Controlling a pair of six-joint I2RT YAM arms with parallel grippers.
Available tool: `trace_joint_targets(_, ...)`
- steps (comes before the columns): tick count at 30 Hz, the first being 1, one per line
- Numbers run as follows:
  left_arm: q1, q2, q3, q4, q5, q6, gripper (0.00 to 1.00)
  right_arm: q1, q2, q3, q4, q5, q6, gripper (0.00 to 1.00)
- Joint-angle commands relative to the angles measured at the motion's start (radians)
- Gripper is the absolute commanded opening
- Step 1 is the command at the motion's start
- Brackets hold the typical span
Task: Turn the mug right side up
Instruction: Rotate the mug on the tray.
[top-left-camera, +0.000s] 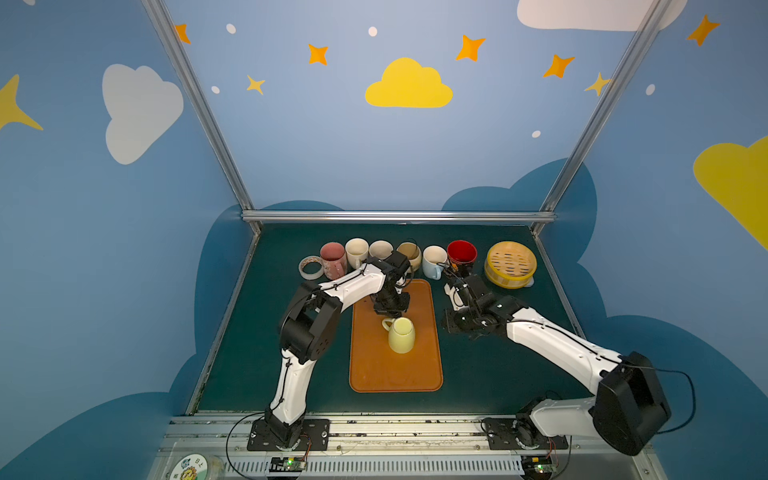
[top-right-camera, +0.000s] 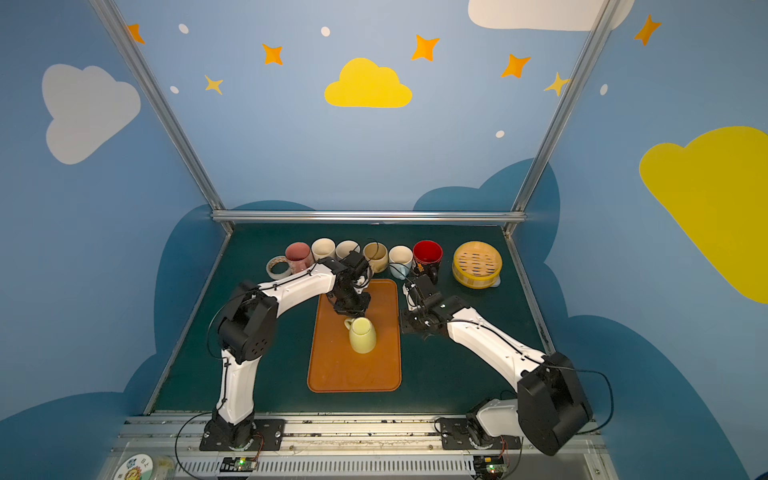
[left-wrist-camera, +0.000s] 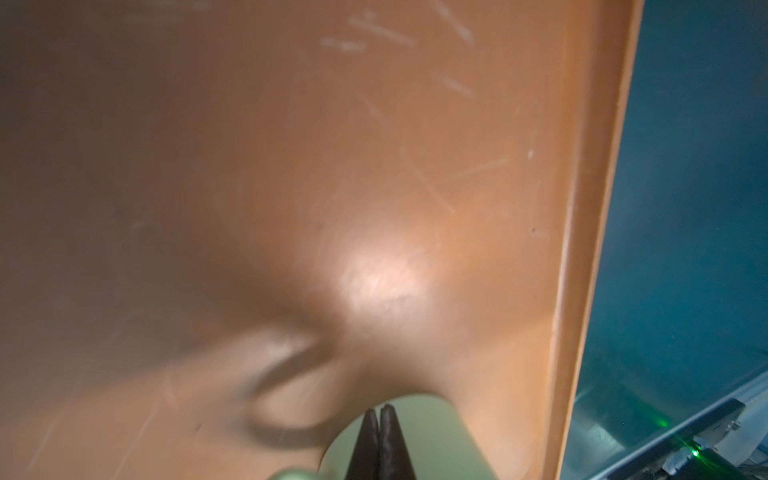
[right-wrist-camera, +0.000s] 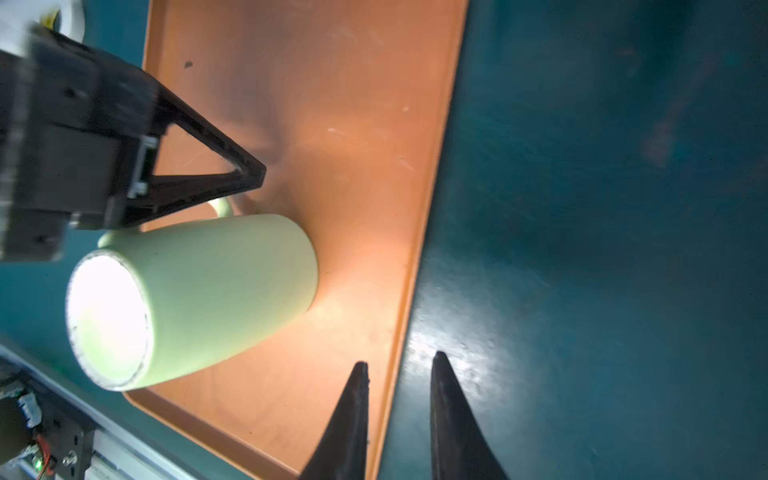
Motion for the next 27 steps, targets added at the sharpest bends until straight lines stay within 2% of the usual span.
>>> trace_joint_targets(1, 0.002, -0.062, -0.069, 0.025, -0.007, 0.010, 0.04, 0.023, 0.034, 0.052, 0.014, 0.002, 0.006, 0.22)
trace_joint_targets(13, 0.010, -0.259, -0.348, 0.150, 0.015, -0.053, 0.04, 0.081, 0.003, 0.079, -0.028, 0.012, 0.016, 0.22)
trace_joint_targets(22, -0.025, -0.418, -0.515, 0.193, -0.037, -0.109, 0.04, 0.246, -0.033, -0.038, 0.034, -0.002, 0.125, 0.21)
trace_joint_targets(27, -0.084, -0.473, -0.563, 0.211, -0.063, -0.150, 0.04, 0.305, 0.017, -0.032, 0.085, -0.015, 0.158, 0.21)
